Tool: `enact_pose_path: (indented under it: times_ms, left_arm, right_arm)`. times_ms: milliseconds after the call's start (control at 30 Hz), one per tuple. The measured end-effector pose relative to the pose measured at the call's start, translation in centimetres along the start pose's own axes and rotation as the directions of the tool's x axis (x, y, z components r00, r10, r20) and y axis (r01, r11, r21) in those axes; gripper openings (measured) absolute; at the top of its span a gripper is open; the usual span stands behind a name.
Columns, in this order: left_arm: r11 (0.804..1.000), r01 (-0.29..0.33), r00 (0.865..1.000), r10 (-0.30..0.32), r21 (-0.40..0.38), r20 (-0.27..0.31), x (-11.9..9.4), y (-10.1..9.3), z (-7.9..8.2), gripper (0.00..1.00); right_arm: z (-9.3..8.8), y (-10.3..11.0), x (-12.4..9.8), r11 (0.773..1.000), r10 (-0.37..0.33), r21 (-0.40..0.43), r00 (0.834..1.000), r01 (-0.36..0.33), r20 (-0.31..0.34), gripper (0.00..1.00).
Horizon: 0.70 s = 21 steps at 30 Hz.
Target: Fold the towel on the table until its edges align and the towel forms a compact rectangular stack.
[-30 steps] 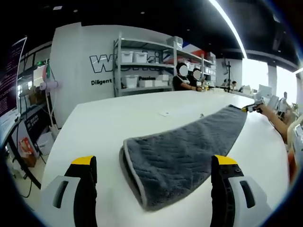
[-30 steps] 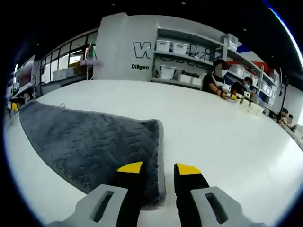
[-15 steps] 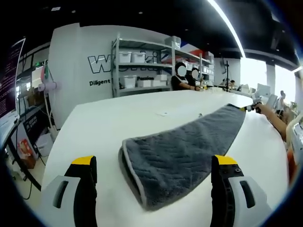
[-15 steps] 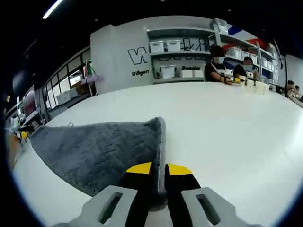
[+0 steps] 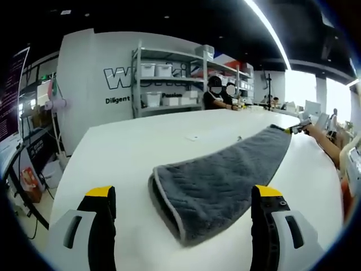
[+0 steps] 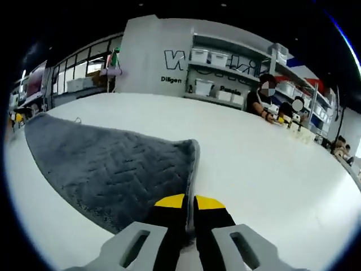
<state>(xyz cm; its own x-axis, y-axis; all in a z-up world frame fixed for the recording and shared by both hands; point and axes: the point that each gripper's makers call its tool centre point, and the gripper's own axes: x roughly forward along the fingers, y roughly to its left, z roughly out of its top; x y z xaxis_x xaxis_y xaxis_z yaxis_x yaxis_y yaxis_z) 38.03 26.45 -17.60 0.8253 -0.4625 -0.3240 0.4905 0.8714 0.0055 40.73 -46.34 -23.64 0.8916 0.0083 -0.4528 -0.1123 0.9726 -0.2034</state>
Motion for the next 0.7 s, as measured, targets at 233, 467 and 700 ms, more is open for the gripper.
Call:
enact_pose_path:
  times_ms: [233,467,700]
  left_arm:
    - [1.000,-0.010,1.000,0.010,0.004,-0.010,0.0,0.4,-0.1,0.98]
    - [1.000,-0.008,1.000,0.008,0.003,-0.013,-0.1,0.4,-0.1,0.98]
    - [1.000,-0.009,1.000,0.009,0.003,-0.012,-0.2,0.4,-0.1,0.97]
  right_arm:
    - [-0.6,-2.0,-0.4,0.984,-0.116,-0.140,0.992,0.109,-0.041,0.01]
    - [-0.8,-3.8,-0.5,0.928,-0.232,-0.316,0.970,0.197,-0.079,0.01]
    - [-0.3,-4.1,-0.7,0.803,-0.348,-0.547,0.932,0.237,-0.106,0.01]
